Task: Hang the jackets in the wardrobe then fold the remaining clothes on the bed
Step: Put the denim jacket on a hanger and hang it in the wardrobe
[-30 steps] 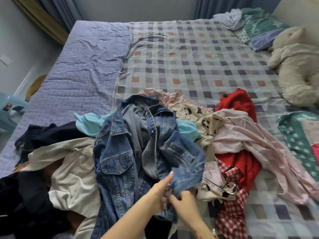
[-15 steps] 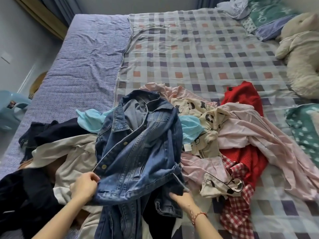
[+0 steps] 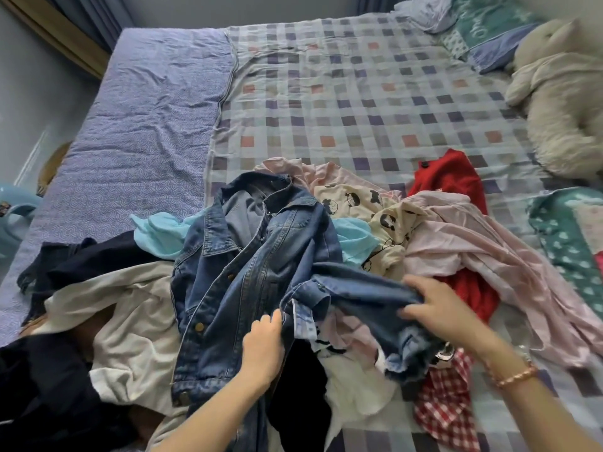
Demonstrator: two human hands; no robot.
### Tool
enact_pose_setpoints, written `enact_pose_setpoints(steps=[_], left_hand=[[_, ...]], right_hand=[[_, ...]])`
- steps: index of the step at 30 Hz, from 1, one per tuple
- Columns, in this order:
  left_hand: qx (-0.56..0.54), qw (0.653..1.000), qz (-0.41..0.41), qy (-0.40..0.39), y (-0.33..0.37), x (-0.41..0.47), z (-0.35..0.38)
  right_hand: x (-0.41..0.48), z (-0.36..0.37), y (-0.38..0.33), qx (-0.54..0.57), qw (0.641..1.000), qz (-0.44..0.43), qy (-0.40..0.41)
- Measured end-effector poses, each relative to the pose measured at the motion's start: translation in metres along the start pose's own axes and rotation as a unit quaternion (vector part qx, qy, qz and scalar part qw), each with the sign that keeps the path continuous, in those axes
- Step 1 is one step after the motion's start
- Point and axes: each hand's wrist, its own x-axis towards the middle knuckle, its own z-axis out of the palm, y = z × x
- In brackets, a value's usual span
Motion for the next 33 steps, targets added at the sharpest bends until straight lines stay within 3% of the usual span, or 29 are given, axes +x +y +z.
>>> enact_pose_setpoints(steps=[3, 7, 10, 11, 12, 13, 14, 15, 17, 18, 20, 23, 25, 29, 33], left_hand=[[-0.155, 0.985, 0.07, 0.028, -0.012, -0.013, -0.013], [-0.221, 0.944, 0.246, 0.011, 0.007, -0.056, -0.043], [-0.201, 0.913, 0.347, -0.075, 0.042, -0.09, -0.05], [-0.194, 0.902, 0.362, -0.134, 0.051, -0.097, -0.04], [-0.212, 0.898, 0.358, -0.145, 0.053, -0.1, -0.033], [-0.218, 0.906, 0.301, -0.203, 0.047, -0.105, -0.012], [-0.165, 0.925, 0.269, -0.211, 0.034, -0.102, -0.002], [-0.157, 0.927, 0.226, -0.254, 0.022, -0.101, 0.011], [-0.173, 0.955, 0.124, -0.208, -0.005, -0.1, 0.022], [-0.158, 0.961, 0.072, -0.215, -0.017, -0.1, 0.022], [-0.141, 0.967, -0.02, -0.211, -0.038, -0.104, 0.028], [-0.116, 0.968, -0.102, -0.196, -0.068, -0.106, 0.034], [-0.104, 0.957, -0.154, -0.223, -0.078, -0.104, 0.031], [-0.121, 0.93, -0.218, -0.27, -0.08, -0.111, 0.03], [-0.154, 0.888, -0.313, -0.299, -0.061, -0.128, 0.032]], right_hand=[[0.021, -0.103, 0.007, -0.113, 0.972, 0.022, 0.203], [0.075, -0.193, 0.028, -0.199, 0.884, 0.069, 0.418], [0.088, -0.181, 0.046, -0.208, 0.868, 0.134, 0.43], [0.085, -0.155, 0.056, -0.19, 0.883, 0.132, 0.41], [0.078, -0.123, 0.062, -0.147, 0.912, 0.109, 0.366], [0.065, -0.082, 0.073, -0.095, 0.948, 0.101, 0.285], [0.049, -0.036, 0.08, -0.035, 0.977, 0.109, 0.179], [0.03, 0.009, 0.09, 0.017, 0.988, 0.137, 0.069], [-0.006, 0.089, 0.105, 0.096, 0.963, 0.231, -0.101], [-0.019, 0.12, 0.115, 0.117, 0.944, 0.271, -0.145], [-0.041, 0.165, 0.133, 0.121, 0.93, 0.316, -0.147], [-0.049, 0.187, 0.142, 0.023, 0.933, 0.357, -0.04], [-0.048, 0.185, 0.141, -0.004, 0.927, 0.374, -0.018], [-0.036, 0.176, 0.147, 0.06, 0.924, 0.378, 0.008], [-0.044, 0.171, 0.137, 0.123, 0.941, 0.31, 0.047]])
